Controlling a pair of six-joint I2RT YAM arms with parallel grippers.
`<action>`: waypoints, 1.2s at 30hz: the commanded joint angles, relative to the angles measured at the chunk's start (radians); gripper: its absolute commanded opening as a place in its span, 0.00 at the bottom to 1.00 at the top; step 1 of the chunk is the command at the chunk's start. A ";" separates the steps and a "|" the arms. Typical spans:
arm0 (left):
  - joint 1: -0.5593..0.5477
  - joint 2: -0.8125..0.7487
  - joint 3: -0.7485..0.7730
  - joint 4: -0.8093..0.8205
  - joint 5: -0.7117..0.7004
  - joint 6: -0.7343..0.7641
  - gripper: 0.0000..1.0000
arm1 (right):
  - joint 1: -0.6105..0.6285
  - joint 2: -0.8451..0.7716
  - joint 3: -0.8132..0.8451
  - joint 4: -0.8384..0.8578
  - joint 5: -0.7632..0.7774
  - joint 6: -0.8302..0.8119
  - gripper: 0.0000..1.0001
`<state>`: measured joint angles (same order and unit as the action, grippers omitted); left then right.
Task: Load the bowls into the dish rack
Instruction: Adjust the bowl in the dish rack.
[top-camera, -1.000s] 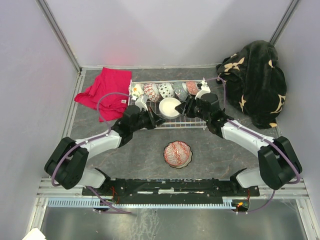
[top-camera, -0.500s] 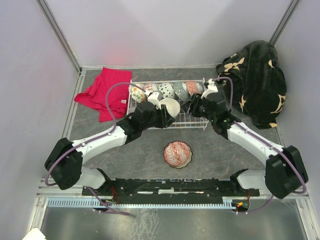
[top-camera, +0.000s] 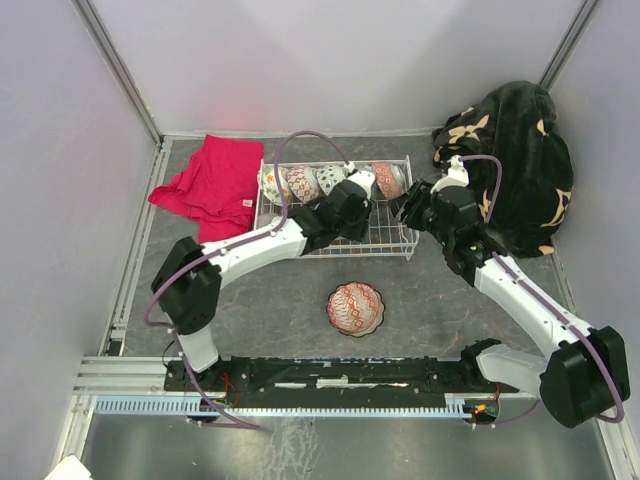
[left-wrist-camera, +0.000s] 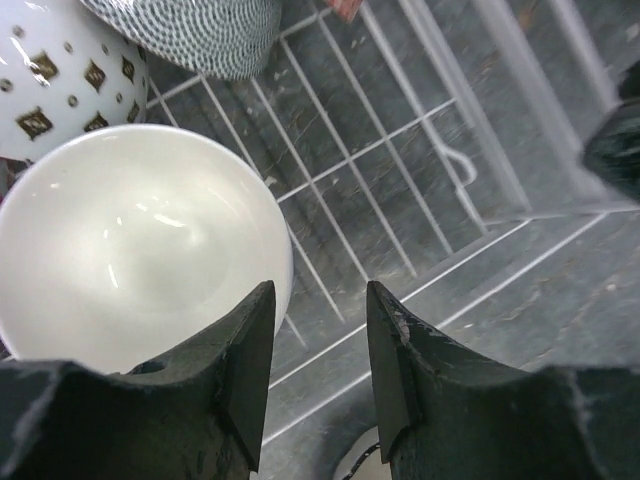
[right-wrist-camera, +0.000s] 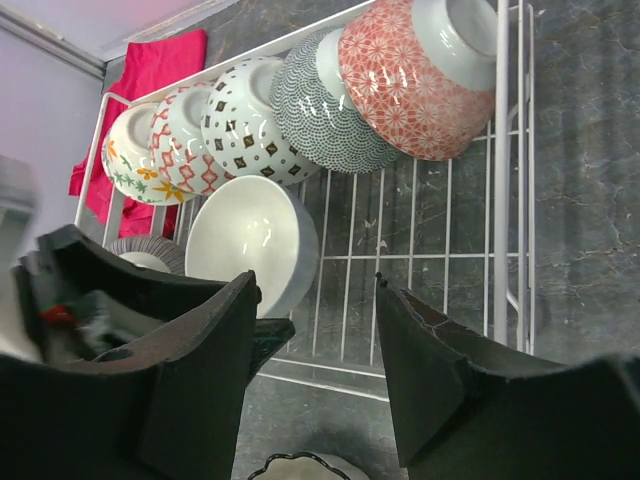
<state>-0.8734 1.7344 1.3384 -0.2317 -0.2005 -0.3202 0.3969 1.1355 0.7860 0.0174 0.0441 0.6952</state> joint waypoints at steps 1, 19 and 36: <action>-0.010 0.069 0.114 -0.092 -0.102 0.119 0.48 | -0.021 -0.011 -0.002 0.007 -0.003 0.016 0.59; -0.008 0.215 0.220 -0.146 -0.149 0.104 0.03 | -0.052 -0.002 -0.014 0.027 -0.050 0.044 0.58; 0.016 -0.173 0.039 -0.075 0.049 0.001 0.03 | -0.063 -0.012 -0.019 0.029 -0.058 0.046 0.57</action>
<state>-0.8776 1.7023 1.4139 -0.4118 -0.2256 -0.2584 0.3412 1.1381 0.7700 0.0071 -0.0040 0.7372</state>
